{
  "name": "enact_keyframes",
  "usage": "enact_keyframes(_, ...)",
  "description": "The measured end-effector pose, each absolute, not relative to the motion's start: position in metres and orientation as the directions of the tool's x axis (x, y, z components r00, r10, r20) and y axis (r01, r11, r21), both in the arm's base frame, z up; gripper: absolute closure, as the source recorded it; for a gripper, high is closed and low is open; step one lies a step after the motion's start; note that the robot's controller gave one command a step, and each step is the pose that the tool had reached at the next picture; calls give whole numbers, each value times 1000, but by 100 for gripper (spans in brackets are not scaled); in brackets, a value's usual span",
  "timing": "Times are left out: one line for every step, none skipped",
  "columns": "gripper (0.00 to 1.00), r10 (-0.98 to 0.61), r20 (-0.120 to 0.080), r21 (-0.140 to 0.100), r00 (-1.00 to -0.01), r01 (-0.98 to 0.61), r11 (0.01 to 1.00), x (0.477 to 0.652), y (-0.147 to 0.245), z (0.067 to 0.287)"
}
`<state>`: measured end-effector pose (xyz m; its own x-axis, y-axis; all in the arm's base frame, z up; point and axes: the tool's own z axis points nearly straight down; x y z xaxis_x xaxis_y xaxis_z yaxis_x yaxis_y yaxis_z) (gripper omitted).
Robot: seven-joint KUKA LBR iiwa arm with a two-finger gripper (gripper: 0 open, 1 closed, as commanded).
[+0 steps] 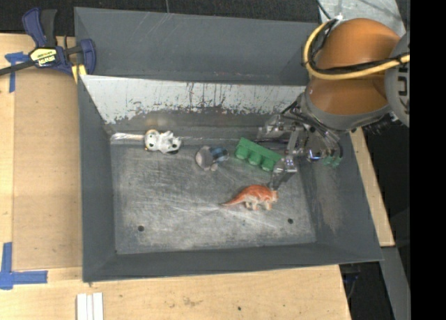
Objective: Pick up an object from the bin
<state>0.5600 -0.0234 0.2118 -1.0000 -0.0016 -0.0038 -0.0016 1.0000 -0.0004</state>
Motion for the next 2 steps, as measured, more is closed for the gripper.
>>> enact_keyframes(0,-1,-4,0,-1000,-1,1000,560,-23,212)
enact_keyframes(0,-11,-14,-2,-1000,-11,1000,550,-15,181)
